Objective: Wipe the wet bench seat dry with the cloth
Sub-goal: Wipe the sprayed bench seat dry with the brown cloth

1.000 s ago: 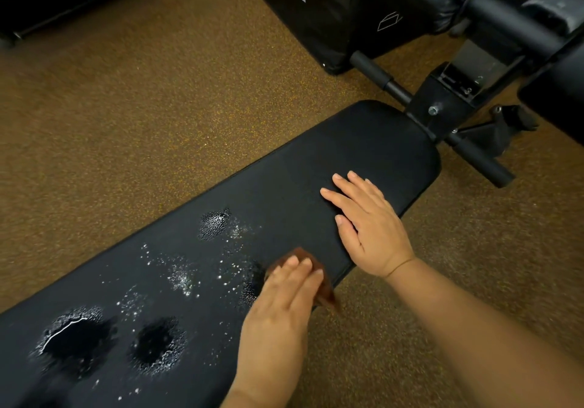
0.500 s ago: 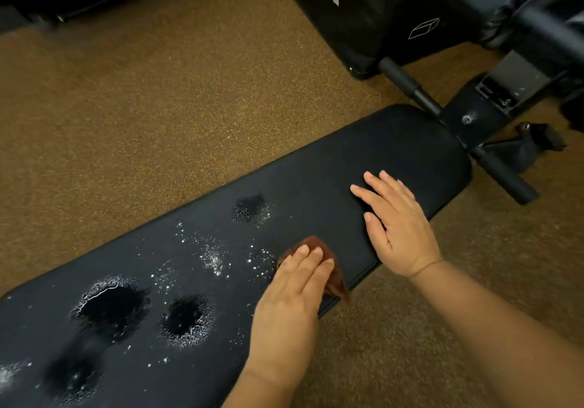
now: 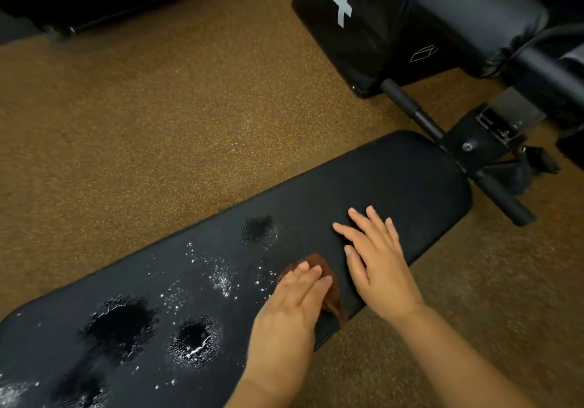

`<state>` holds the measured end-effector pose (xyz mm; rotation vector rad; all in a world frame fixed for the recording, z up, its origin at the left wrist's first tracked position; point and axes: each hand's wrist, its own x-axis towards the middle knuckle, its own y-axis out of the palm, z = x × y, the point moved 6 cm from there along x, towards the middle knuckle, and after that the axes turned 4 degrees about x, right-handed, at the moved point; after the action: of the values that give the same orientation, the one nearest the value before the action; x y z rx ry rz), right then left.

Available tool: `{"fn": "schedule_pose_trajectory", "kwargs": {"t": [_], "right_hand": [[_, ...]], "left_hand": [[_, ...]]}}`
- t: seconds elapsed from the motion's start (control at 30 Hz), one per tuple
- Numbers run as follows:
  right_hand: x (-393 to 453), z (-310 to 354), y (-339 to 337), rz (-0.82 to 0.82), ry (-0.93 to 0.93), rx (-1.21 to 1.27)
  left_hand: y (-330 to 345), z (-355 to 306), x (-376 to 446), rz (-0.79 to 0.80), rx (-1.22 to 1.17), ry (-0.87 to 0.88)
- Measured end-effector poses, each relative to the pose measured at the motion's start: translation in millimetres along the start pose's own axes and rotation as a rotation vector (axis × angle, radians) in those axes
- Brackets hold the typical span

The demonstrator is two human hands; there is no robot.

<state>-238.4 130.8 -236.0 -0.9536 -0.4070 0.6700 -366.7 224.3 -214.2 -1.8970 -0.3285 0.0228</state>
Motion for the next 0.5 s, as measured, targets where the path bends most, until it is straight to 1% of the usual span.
{"fn": "schedule_pose_trajectory", "kwargs": {"t": [0.07,0.1,0.2,0.23,0.27,0.3,0.33,0.43,0.5], "right_hand": [[-2.3,-6.0,-2.5,0.024,-0.032,0.010],[-2.8,-7.7,-2.9,0.027,-0.038,0.012],[-2.4,-6.1,-2.3,0.001,-0.024,0.012],[-2.0,-4.9,-1.5,-0.006,-0.019,0.009],[-1.8,-4.6,-0.6,-0.008,-0.018,0.004],[-2.0,-4.9,-0.1,-0.007,-0.021,-0.002],[-2.2,-5.4,-0.1,-0.007,-0.026,-0.008],[-3.2,-5.6,-0.3,-0.002,-0.039,-0.017],[-3.6,-4.9,-0.5,0.000,-0.047,-0.025]], "left_hand": [[-4.8,17.2,5.0,-0.008,0.037,0.041],[-7.4,28.6,13.0,-0.026,0.056,0.015],[-15.9,61.0,46.9,-0.096,0.076,-0.211],[-15.0,64.3,53.5,-0.091,0.048,-0.285],[-13.0,61.6,55.6,-0.081,0.025,-0.321],[-10.7,53.5,53.6,-0.074,0.021,-0.313],[-6.9,42.4,46.8,-0.058,0.020,-0.266],[-7.6,12.2,11.9,0.015,0.007,-0.033],[-14.6,21.4,7.2,0.047,0.036,0.073]]}}
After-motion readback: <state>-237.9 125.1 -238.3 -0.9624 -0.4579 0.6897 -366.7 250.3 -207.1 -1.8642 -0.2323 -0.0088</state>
